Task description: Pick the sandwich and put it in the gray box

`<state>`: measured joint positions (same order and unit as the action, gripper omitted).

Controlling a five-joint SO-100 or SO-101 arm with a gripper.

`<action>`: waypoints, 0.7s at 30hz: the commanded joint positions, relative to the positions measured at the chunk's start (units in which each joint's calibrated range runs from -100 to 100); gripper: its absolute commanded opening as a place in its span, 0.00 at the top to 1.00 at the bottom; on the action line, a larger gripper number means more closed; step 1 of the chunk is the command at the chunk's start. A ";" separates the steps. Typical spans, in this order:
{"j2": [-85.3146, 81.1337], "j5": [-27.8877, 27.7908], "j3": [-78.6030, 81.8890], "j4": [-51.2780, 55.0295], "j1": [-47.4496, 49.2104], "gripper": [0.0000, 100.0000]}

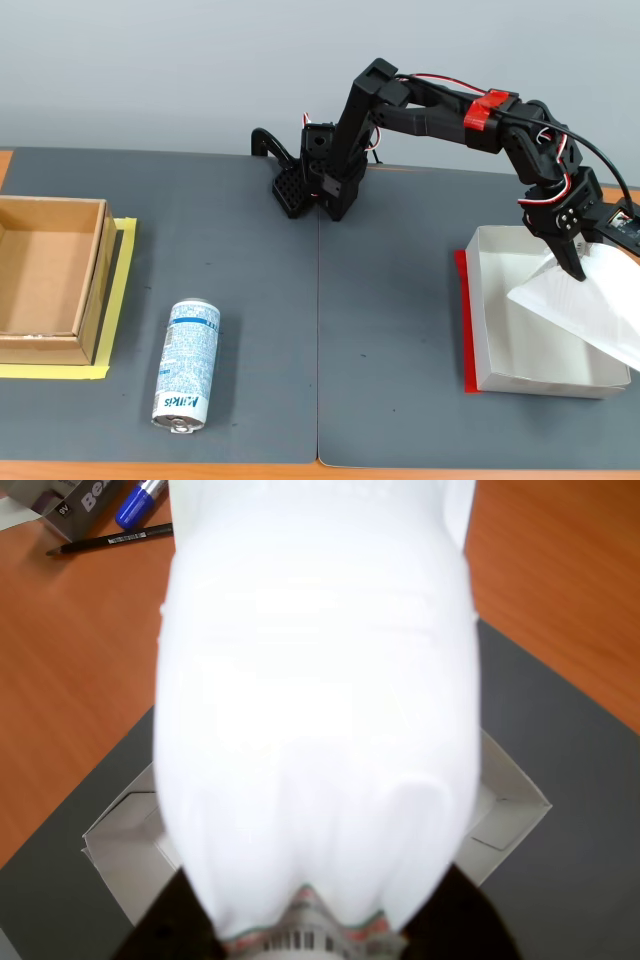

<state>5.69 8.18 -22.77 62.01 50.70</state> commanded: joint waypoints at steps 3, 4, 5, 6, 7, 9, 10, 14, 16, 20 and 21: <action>-1.58 -0.24 -2.88 -0.29 0.14 0.79; -1.58 -0.24 -2.88 -0.29 0.14 0.74; -1.58 -0.24 -2.88 -0.29 0.14 0.69; -1.67 -0.24 -2.88 -0.29 0.14 0.66; -1.67 -0.24 -2.88 -0.29 0.14 0.64; -1.67 -0.29 -2.88 -0.29 0.14 0.64; -1.67 -0.29 -2.88 -0.29 0.14 0.65; -1.67 -0.29 -3.15 -0.29 0.14 0.65; -1.75 -0.29 -3.15 -0.29 0.14 0.65; -1.75 -0.29 -3.15 -0.29 0.14 0.65; -1.75 -0.29 -3.15 -0.29 0.14 0.65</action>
<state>5.69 8.18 -23.30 62.01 50.70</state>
